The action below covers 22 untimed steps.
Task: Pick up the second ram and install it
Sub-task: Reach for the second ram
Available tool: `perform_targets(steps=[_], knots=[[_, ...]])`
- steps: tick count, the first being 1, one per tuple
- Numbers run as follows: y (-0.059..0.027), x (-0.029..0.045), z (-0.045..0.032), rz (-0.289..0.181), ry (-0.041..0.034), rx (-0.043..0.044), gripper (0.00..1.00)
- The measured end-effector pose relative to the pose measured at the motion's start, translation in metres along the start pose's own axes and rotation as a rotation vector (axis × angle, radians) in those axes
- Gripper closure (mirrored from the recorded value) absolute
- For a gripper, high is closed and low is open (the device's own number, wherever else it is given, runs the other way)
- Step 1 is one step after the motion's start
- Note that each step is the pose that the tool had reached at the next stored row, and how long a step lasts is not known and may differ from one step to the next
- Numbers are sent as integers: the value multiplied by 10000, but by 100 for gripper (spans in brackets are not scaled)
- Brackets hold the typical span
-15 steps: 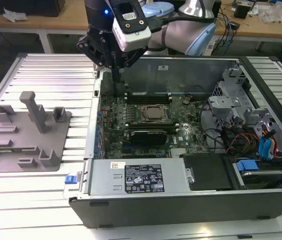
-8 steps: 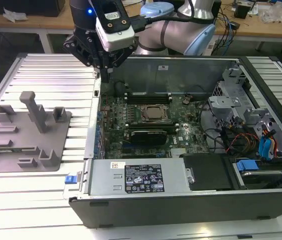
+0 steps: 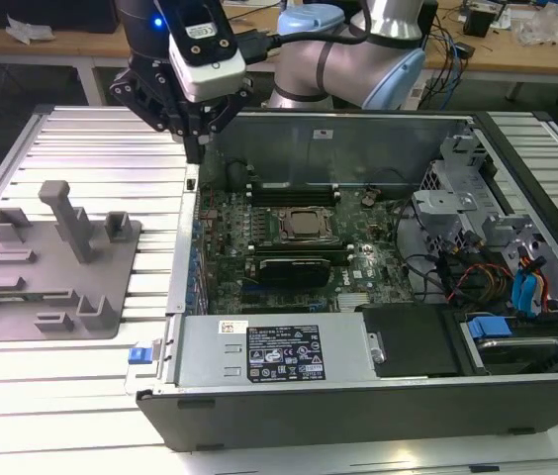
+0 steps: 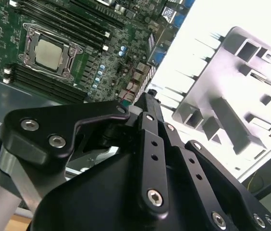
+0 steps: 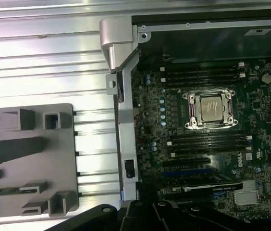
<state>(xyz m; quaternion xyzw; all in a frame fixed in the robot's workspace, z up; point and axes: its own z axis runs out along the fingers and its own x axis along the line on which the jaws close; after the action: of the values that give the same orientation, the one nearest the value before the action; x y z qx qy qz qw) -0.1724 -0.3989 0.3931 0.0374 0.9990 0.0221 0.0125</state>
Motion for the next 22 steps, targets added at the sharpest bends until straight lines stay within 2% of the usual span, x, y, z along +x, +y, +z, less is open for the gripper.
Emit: perform_targets(steps=[9, 14, 22], knots=[[-7, 88, 0, 1, 0, 0, 92], [-15, 204, -1, 1, 0, 0, 92], [-22, 291, -1, 0, 1, 0, 92]])
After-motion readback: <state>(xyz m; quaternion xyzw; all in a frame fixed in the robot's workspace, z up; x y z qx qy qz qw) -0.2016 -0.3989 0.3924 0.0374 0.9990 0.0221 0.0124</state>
